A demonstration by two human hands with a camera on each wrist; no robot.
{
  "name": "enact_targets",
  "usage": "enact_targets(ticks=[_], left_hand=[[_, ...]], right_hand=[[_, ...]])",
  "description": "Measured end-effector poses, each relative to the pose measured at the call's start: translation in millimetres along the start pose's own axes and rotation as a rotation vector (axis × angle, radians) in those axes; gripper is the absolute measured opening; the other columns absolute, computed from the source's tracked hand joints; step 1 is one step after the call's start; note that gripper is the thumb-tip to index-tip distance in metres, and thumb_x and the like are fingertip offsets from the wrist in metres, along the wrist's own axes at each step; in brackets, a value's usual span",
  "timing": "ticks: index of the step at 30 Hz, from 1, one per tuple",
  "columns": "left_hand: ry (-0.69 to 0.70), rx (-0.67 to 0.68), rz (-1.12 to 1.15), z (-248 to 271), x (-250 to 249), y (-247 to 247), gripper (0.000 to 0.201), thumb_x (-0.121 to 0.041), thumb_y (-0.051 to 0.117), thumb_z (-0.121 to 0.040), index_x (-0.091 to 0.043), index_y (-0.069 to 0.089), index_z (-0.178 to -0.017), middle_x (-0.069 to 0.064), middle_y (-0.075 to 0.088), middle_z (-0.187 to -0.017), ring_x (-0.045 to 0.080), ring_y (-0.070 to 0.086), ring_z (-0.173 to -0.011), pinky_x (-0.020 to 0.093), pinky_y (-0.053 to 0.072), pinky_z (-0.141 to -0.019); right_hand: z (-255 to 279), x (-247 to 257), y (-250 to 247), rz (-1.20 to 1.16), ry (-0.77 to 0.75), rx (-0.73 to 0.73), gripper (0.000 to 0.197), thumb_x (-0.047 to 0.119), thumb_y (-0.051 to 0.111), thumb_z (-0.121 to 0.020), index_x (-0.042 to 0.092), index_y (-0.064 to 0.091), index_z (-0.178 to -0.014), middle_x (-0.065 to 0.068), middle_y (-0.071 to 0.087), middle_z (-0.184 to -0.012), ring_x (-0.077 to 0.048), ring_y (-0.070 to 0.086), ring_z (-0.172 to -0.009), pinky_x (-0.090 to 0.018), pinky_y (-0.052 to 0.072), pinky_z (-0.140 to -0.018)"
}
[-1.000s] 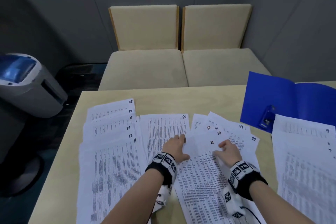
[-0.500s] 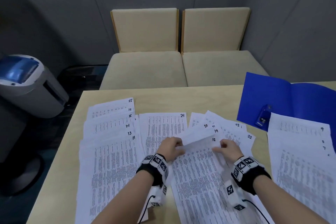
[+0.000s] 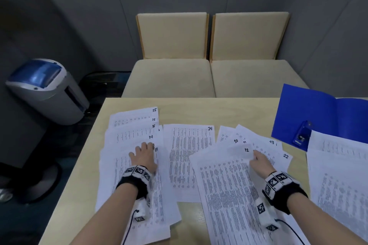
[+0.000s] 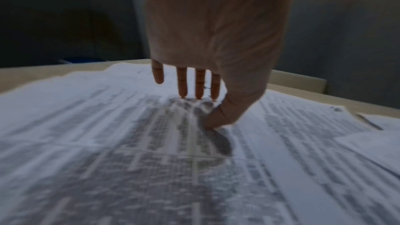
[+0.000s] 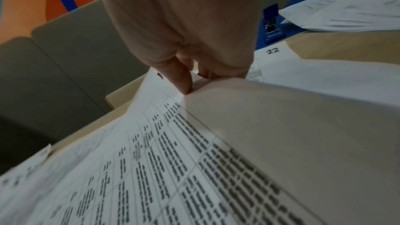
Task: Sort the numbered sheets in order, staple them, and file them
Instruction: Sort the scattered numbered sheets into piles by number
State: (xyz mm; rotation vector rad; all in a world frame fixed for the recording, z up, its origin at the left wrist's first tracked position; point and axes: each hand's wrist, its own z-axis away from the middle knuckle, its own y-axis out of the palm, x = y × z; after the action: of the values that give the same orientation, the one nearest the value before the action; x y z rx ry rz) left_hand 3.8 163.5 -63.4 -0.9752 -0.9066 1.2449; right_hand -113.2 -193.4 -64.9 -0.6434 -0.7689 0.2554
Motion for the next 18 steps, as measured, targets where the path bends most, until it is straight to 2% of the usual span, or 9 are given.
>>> enact_targets(ticks=[1, 2, 3, 4, 6, 8, 12, 15, 18], left_hand=[[0.028, 0.025, -0.011, -1.4, 8.0, 1.5, 0.061, -0.017, 0.062, -0.075, -0.02, 0.033, -0.129, 0.003, 0.038, -0.129, 0.024, 0.04, -0.119, 0.045, 0.035, -0.1], [0.057, 0.034, -0.007, -3.6, 13.7, 2.6, 0.064, -0.017, 0.064, -0.074, -0.022, 0.033, -0.13, 0.002, 0.037, -0.13, 0.024, 0.039, -0.121, 0.044, 0.033, -0.101], [0.083, 0.036, 0.006, -6.8, 17.3, 2.9, 0.065, -0.017, 0.065, -0.075, -0.024, 0.034, -0.131, 0.002, 0.037, -0.131, 0.023, 0.038, -0.122, 0.044, 0.032, -0.102], [0.105, 0.04, 0.008, -8.8, 18.9, 2.0, 0.067, -0.017, 0.067, -0.075, -0.025, 0.034, -0.132, 0.002, 0.037, -0.132, 0.023, 0.037, -0.123, 0.044, 0.032, -0.103], [0.123, 0.058, -0.01, -11.6, 19.5, -2.6, 0.07, -0.021, 0.07, -0.075, -0.025, 0.033, -0.134, 0.003, 0.036, -0.133, 0.024, 0.037, -0.124, 0.043, 0.032, -0.102], [0.126, 0.09, -0.016, -15.9, 20.6, -7.2, 0.074, -0.024, 0.075, -0.073, -0.025, 0.032, -0.134, 0.004, 0.035, -0.133, 0.025, 0.036, -0.124, 0.043, 0.034, -0.101], [0.148, 0.15, -0.015, -25.9, 24.9, -19.3, 0.073, -0.025, 0.079, -0.066, -0.026, 0.038, -0.126, 0.003, 0.033, -0.13, 0.024, 0.036, -0.122, 0.042, 0.036, -0.101], [0.177, 0.128, -0.024, -28.6, 28.6, -23.3, 0.059, -0.026, 0.08, -0.065, -0.025, 0.042, -0.11, -0.001, 0.041, -0.117, 0.022, 0.041, -0.112, 0.039, 0.035, -0.097], [0.195, 0.089, 0.128, -21.8, 34.2, -20.5, 0.048, -0.009, 0.068, -0.072, -0.031, 0.034, -0.098, -0.004, 0.056, -0.097, 0.02, 0.047, -0.096, 0.036, 0.033, -0.095]], right_hand=[[-2.0, 4.9, -1.2, -0.033, -0.016, 0.013, 0.031, -0.002, 0.034, -0.091, 0.01, 0.055, -0.111, -0.008, 0.057, -0.116, -0.024, 0.053, -0.108, -0.036, 0.042, -0.092], [-1.5, 13.6, -3.1, -0.055, -0.04, 0.027, 0.029, -0.004, 0.035, -0.091, 0.019, 0.052, -0.087, 0.001, 0.053, -0.093, -0.015, 0.05, -0.087, -0.028, 0.04, -0.075], [-5.1, 21.8, -4.5, -0.096, -0.039, 0.027, 0.034, -0.005, 0.035, -0.091, 0.026, 0.043, -0.078, 0.007, 0.043, -0.082, -0.013, 0.043, -0.079, -0.024, 0.033, -0.067], [-5.3, 32.2, -7.4, -0.141, -0.042, 0.014, 0.032, -0.005, 0.035, -0.091, 0.024, 0.044, -0.08, 0.006, 0.044, -0.084, -0.017, 0.043, -0.083, -0.026, 0.033, -0.067], [-8.3, 49.9, -11.8, -0.228, -0.069, -0.01, 0.025, -0.007, 0.035, -0.089, 0.008, 0.052, -0.099, -0.011, 0.054, -0.097, -0.027, 0.049, -0.093, -0.033, 0.037, -0.078], [-14.6, 62.7, -12.5, -0.31, -0.073, -0.053, 0.025, -0.008, 0.037, -0.087, -0.006, 0.053, -0.107, -0.026, 0.058, -0.104, -0.04, 0.054, -0.098, -0.037, 0.041, -0.081], [-29.4, 80.0, -3.6, -0.559, -0.029, -0.143, 0.03, -0.01, 0.039, -0.083, 0.002, 0.058, -0.103, -0.017, 0.063, -0.1, -0.029, 0.058, -0.088, -0.036, 0.047, -0.077], [-39.9, 84.7, 7.6, -0.667, 0.02, -0.214, 0.027, -0.008, 0.038, -0.082, -0.002, 0.054, -0.103, -0.009, 0.055, -0.089, -0.02, 0.048, -0.078, -0.029, 0.038, -0.069], [-48.9, 89.7, 24.1, -0.765, 0.098, -0.215, 0.042, -0.003, 0.035, -0.079, 0.006, 0.049, -0.118, -0.003, 0.047, -0.112, -0.016, 0.038, -0.097, -0.03, 0.038, -0.085]])
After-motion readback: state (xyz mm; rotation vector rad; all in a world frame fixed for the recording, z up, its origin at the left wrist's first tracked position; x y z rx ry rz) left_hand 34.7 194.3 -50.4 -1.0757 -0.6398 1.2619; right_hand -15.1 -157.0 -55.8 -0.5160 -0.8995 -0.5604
